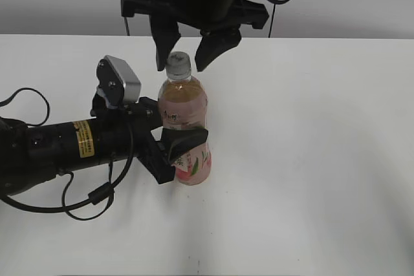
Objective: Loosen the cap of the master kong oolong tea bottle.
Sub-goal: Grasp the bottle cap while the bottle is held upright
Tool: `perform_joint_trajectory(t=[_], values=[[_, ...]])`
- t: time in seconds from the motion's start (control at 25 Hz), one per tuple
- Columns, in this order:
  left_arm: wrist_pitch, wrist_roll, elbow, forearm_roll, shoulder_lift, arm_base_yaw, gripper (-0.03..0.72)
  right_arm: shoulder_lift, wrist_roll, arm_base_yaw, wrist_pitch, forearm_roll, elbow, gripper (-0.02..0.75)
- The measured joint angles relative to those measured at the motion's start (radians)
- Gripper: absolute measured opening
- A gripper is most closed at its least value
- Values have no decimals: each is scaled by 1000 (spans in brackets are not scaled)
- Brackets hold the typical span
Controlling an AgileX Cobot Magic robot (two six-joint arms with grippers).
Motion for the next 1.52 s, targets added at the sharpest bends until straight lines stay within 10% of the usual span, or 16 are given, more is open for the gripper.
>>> perform_joint_trajectory(t=[0.16,1.08,1.52], values=[[0,0,0,0,0,0,385,0,-16,0,0,0,0,270],[-1,1,0,4,0,0,385,-7,-1184,0,-2,-3,0,266],[-1,0,0,1,0,0,385,-10,-1452,0,-9,-5,-1,239]])
